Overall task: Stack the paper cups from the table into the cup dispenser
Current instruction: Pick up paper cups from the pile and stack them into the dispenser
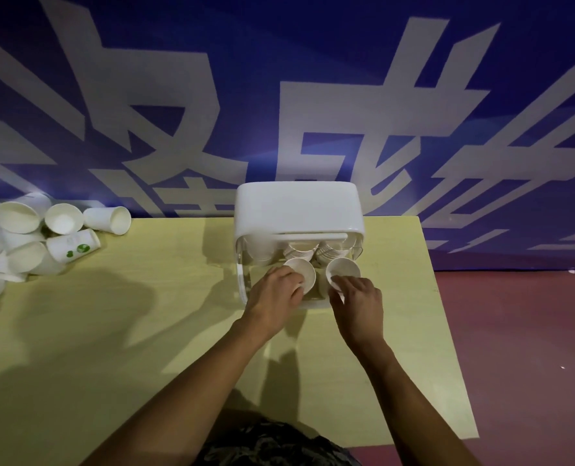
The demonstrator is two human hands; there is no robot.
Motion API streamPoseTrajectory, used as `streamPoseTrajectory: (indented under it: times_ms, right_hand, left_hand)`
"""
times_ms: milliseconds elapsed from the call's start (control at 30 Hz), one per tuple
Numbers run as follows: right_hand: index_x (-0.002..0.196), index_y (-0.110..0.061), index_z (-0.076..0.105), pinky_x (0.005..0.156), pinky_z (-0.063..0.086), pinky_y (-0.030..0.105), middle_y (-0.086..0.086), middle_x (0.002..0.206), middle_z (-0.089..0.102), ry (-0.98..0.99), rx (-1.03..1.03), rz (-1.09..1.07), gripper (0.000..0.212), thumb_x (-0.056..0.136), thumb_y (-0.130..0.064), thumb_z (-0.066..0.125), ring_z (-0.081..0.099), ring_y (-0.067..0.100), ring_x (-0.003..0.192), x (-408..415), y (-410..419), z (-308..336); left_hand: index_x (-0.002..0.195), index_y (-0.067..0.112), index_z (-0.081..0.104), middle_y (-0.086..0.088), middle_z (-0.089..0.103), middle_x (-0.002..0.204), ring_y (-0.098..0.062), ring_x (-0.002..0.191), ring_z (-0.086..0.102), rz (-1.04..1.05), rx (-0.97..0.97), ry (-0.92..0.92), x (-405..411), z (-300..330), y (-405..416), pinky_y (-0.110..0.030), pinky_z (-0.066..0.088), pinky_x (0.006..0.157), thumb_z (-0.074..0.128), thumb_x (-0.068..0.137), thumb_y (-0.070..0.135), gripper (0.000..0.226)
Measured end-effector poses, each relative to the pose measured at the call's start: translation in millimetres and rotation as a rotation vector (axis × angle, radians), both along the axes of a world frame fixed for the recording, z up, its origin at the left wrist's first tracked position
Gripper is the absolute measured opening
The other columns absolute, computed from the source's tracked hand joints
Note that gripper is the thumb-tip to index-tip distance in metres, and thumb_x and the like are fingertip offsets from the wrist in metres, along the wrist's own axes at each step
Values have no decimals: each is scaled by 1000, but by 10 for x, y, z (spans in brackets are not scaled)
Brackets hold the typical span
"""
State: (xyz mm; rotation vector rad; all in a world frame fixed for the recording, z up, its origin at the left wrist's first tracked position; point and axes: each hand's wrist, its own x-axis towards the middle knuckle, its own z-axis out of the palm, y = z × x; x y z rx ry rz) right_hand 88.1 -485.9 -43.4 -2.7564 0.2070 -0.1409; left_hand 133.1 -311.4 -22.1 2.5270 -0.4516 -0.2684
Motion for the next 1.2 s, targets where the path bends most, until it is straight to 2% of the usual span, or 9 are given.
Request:
streamPoseTrajectory:
  times_ms: [67, 200, 300, 400, 600, 767, 1033, 1200]
  right_hand:
    - [94, -18, 71, 69, 48, 37, 0, 92, 72, -54, 32, 3, 15, 80, -13, 74, 61, 29, 85, -24, 107, 86]
    - [95, -18, 70, 65, 49, 34, 0, 91, 70, -81, 153, 110, 10, 85, -15, 69, 58, 25, 82, -52, 486, 172]
    - [91, -19, 70, 61, 47, 30, -1, 85, 69, -31, 194, 218, 6, 86, -17, 69, 59, 23, 77, -59, 915, 154]
    - [94, -20, 72, 63, 48, 29, -2, 90, 70, 46, 208, 300, 8, 86, -20, 69, 61, 21, 81, -25, 1367, 93]
    - [99, -19, 72, 72, 52, 30, -3, 95, 72, 116, 250, 429, 13, 89, -20, 64, 64, 18, 88, 144, 2367, 11]
    - [85, -20, 69, 62, 51, 35, -4, 79, 66, 113, 256, 447, 10, 90, -18, 60, 59, 16, 71, 354, 3170, 21]
    - [80, -17, 67, 58, 50, 36, 1, 76, 66, 152, 262, 352, 12, 89, -19, 60, 58, 22, 65, 784, 4133, -54]
    - [82, -10, 69, 67, 52, 37, 7, 80, 69, 265, 311, 226, 14, 89, -18, 61, 62, 28, 73, 1113, 4524, -134]
  left_hand:
    - [112, 19, 67, 6, 61, 112, -14, 103, 54, 55, -48, -25, -29, 29, 154, -20, 41, 84, 53, 94, 24, 23]
    - [102, 20, 69, 6, 66, 98, -14, 89, 58, 230, -162, 8, -123, 6, 651, -30, 49, 76, 59, 90, 23, 16]
    - [93, 20, 69, 5, 66, 89, -16, 82, 61, 356, -161, 34, -220, -27, 1139, -31, 49, 70, 60, 88, 22, 10]
    - [90, 19, 69, 4, 67, 86, -15, 79, 61, 450, -109, 30, -325, -41, 1656, -31, 50, 68, 60, 89, 22, 10]
    - [97, 18, 70, 1, 68, 91, -20, 83, 62, 579, -8, 33, -383, -56, 2727, -30, 47, 70, 59, 90, 23, 13]
    - [109, 21, 67, 1, 67, 105, -21, 98, 59, 611, 129, 24, -251, -70, 3592, -31, 48, 76, 56, 91, 29, 23]
    - [116, 19, 65, -1, 65, 113, -23, 105, 58, 599, 133, 41, 131, -186, 4539, -32, 48, 81, 56, 90, 25, 28]
    - [119, 17, 61, -2, 59, 118, -25, 109, 54, 532, 143, 59, 380, -331, 4861, -35, 49, 84, 54, 90, 26, 31]
